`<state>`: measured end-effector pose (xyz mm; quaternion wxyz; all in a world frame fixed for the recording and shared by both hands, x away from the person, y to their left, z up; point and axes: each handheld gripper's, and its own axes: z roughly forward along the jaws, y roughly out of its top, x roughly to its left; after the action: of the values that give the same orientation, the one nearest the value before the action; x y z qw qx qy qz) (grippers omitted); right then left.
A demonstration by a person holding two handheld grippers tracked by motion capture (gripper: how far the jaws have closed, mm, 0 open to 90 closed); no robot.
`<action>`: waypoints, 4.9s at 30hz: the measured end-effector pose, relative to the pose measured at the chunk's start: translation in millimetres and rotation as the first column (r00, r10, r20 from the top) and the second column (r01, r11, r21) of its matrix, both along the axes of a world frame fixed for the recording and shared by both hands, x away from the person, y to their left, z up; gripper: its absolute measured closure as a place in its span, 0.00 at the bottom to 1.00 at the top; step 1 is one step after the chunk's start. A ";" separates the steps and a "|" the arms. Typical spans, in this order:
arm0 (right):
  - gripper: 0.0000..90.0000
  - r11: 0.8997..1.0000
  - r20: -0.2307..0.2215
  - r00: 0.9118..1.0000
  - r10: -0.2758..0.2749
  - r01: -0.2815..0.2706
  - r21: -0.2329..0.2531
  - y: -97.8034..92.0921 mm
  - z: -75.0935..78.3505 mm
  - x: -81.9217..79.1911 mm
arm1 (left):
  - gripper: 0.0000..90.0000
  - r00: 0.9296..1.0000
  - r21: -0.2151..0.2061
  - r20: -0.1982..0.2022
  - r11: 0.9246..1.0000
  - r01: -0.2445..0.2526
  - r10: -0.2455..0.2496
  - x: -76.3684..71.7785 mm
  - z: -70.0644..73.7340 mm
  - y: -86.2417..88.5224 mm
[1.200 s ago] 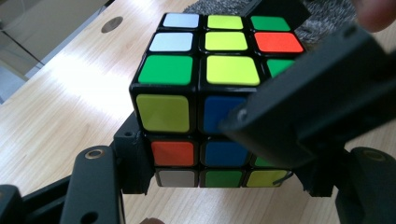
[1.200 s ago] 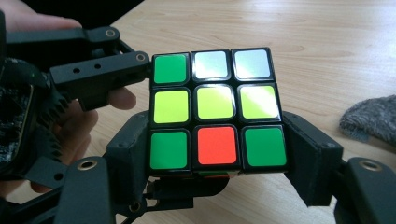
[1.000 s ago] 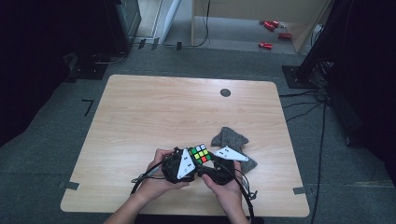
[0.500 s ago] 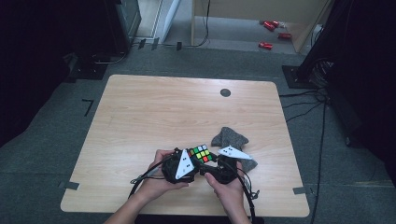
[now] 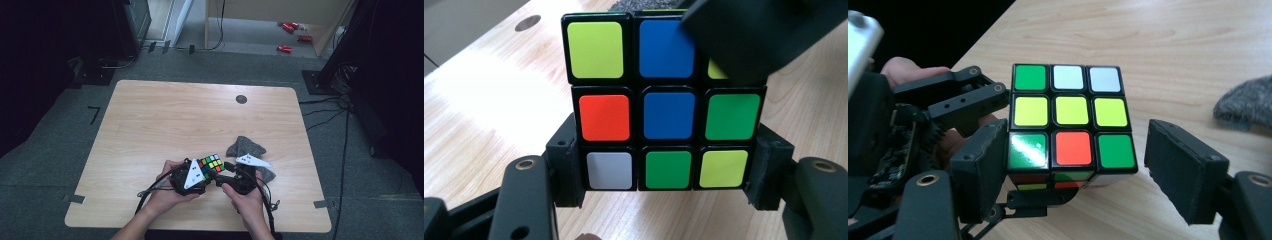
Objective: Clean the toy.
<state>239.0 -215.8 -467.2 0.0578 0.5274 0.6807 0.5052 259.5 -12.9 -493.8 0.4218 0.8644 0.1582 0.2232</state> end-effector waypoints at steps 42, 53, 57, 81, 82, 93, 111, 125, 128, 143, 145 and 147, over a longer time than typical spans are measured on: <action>0.75 0.886 -0.007 0.968 -0.251 0.226 -0.405 -85.6 -43.4 20.2 | 0.39 0.992 -0.038 -0.096 0.996 -0.081 0.077 25.2 5.6 24.4; 0.79 0.962 0.080 0.980 -0.181 0.193 -0.195 -75.2 -13.7 8.5 | 0.39 0.991 -0.006 -0.126 0.999 -0.052 0.051 20.4 2.8 13.1; 0.78 0.985 0.151 0.982 -0.116 0.133 -0.108 -56.3 7.2 -1.7 | 0.39 0.991 -0.007 -0.133 0.999 -0.032 0.031 16.7 3.1 6.7; 0.76 0.999 0.163 0.987 0.005 0.001 -0.036 -17.9 7.4 -9.0 | 0.39 0.992 -0.028 -0.125 0.999 0.021 -0.025 4.7 3.2 -6.8; 0.76 0.999 0.163 0.987 0.005 0.001 -0.036 -17.9 7.4 -9.0 | 0.39 0.992 -0.028 -0.125 0.999 0.021 -0.025 4.7 3.2 -6.8; 0.75 0.999 0.125 0.992 -0.033 0.032 0.010 -28.2 -0.1 -2.7 | 0.39 0.992 -0.039 -0.124 0.999 0.028 -0.033 5.6 5.5 -3.3; 0.75 0.997 0.084 0.995 -0.057 0.052 0.060 -38.1 -8.9 3.0 | 0.39 0.992 -0.064 -0.122 0.998 0.019 -0.027 6.7 9.7 2.3; 0.75 0.998 0.059 0.997 -0.051 0.050 0.032 -35.0 -8.4 4.3 | 0.39 0.993 -0.131 -0.108 0.991 0.021 -0.036 9.2 20.2 12.5; 0.75 0.998 0.075 0.995 -0.062 0.060 0.018 -34.6 -4.0 2.9 | 0.39 0.993 -0.121 -0.114 0.993 0.015 -0.028 9.7 18.1 12.5; 0.74 0.998 0.164 0.986 0.037 -0.044 0.040 -22.9 11.2 -4.1 | 0.39 0.996 -0.041 -0.082 0.999 0.032 -0.036 3.2 14.6 0.2; 0.74 1.000 0.158 0.987 0.002 -0.004 0.008 -25.7 8.5 -3.2 | 0.39 0.996 -0.043 -0.088 0.999 0.031 -0.034 3.4 14.7 -0.5; 0.74 1.000 0.165 0.986 0.001 -0.001 -0.001 -25.2 9.0 -4.0 | 0.39 0.995 -0.045 -0.096 0.999 0.029 -0.034 2.7 13.7 -2.2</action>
<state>235.0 -240.9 -458.1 0.1136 0.4834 0.6741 0.5468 262.1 -15.1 -480.1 0.4358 0.8672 0.1696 0.1709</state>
